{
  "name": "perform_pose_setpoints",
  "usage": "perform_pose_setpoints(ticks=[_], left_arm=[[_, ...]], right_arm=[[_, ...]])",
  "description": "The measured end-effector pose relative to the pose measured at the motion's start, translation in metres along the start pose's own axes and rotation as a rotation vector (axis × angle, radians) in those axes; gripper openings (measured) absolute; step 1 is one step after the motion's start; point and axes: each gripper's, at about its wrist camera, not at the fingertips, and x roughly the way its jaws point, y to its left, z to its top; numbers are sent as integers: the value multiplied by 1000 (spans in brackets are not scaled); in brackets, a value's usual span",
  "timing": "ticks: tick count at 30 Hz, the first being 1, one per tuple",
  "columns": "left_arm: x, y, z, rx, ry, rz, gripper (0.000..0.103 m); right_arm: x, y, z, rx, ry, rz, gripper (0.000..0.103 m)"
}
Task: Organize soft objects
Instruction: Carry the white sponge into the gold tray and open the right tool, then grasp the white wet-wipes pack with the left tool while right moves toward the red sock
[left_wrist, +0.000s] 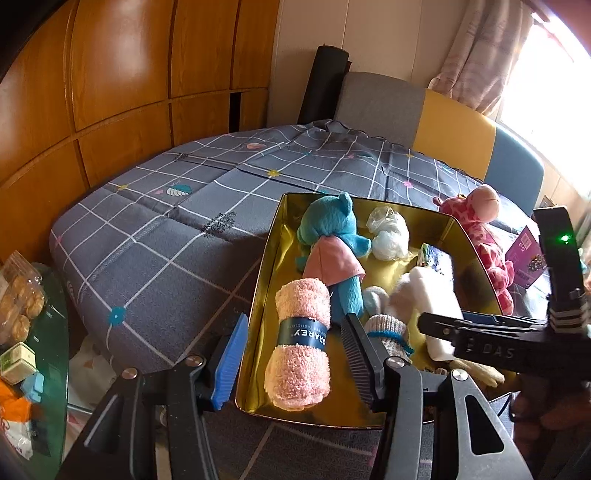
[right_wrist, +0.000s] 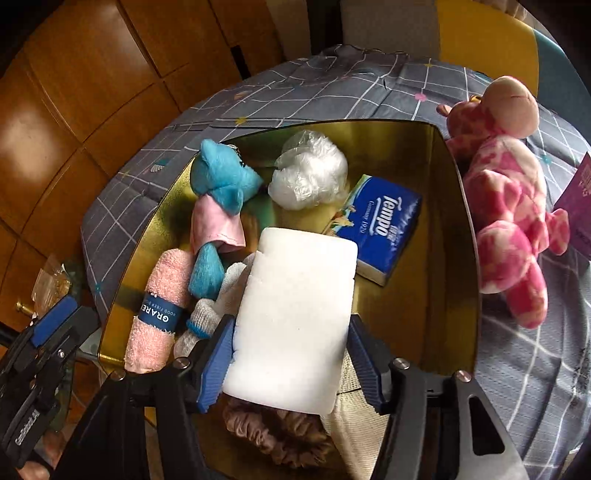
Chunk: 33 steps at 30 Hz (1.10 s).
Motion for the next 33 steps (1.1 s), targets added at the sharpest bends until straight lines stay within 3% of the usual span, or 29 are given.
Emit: perform_pose_setpoints(ticks=[5,11,27,33], left_arm=[[3,-2,-2,4,10,-4,54],[-1,-6,-1,12,-4,0,56],[-18,-34,-4,83,-33,-55,59],[-22,-52,-7,126,-29,-80,67]], right_arm=[[-10,-6,-3,46,-11,86,66],[-23,-8,-8,58,-28,116,67],[-94,-35,-49,9,-201,-76,67],[-116,-62,-73,24,-233,-152,67]])
